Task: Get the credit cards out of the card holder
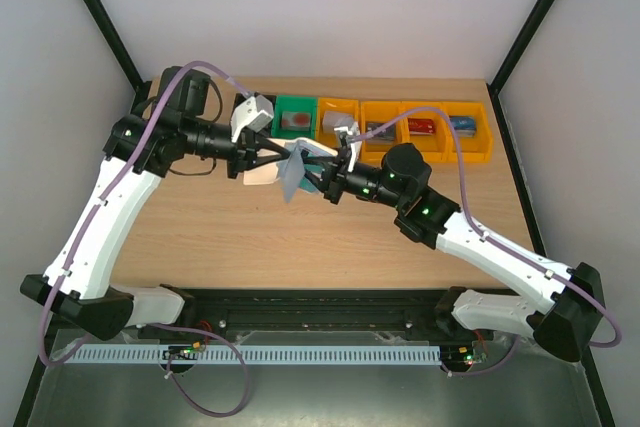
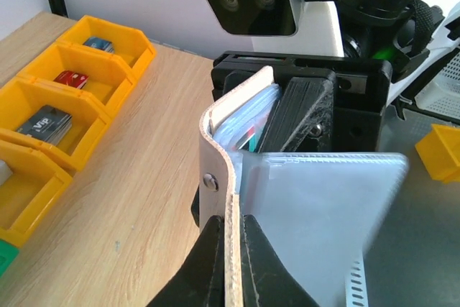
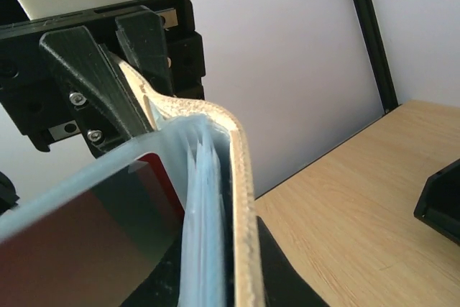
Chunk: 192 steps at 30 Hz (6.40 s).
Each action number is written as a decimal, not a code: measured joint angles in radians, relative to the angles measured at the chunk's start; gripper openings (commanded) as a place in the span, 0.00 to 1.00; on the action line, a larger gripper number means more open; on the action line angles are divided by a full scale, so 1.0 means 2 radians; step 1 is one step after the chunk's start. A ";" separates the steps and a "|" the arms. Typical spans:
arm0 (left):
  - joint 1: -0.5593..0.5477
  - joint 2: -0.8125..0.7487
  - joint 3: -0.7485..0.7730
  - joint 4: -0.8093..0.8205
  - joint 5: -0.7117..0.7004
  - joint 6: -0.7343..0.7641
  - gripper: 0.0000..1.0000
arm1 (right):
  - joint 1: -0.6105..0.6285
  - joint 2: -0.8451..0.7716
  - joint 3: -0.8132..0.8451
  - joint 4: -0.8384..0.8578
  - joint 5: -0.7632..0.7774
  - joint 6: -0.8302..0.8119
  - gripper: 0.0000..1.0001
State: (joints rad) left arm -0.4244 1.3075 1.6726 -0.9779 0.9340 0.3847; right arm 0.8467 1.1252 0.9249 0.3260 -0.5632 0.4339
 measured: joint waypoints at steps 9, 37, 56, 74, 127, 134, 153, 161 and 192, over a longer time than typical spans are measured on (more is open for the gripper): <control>0.002 0.000 -0.005 0.030 -0.042 -0.021 0.98 | 0.002 -0.006 0.005 -0.018 0.048 0.010 0.02; -0.107 0.008 -0.013 0.090 -0.394 0.008 0.76 | 0.001 0.066 0.084 -0.096 0.189 0.155 0.02; 0.033 -0.022 -0.006 0.017 -0.111 0.053 0.56 | 0.003 0.018 0.089 -0.127 0.056 0.023 0.02; 0.033 -0.038 -0.011 -0.007 -0.048 0.033 0.02 | -0.010 -0.025 0.105 -0.197 0.050 -0.069 0.57; 0.038 -0.043 -0.044 -0.035 0.072 0.038 0.12 | -0.012 0.021 0.046 0.007 -0.139 -0.003 0.02; 0.036 -0.043 -0.044 -0.031 0.072 0.043 0.21 | -0.012 -0.010 0.043 -0.019 -0.119 -0.030 0.02; 0.042 -0.044 -0.047 -0.035 0.078 0.045 0.02 | -0.025 -0.025 0.043 -0.045 -0.108 -0.047 0.02; 0.051 -0.043 -0.060 -0.030 0.070 0.022 0.02 | -0.034 0.001 0.043 -0.034 -0.124 -0.032 0.02; 0.144 -0.018 -0.474 0.398 0.055 -0.365 0.02 | -0.167 -0.043 -0.005 -0.093 -0.058 0.012 0.02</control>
State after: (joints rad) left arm -0.1371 1.2709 0.7254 -0.1814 1.0435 -0.3447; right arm 0.5117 1.0397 0.9150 0.1406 -0.6800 0.4583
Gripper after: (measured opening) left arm 0.041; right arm 0.018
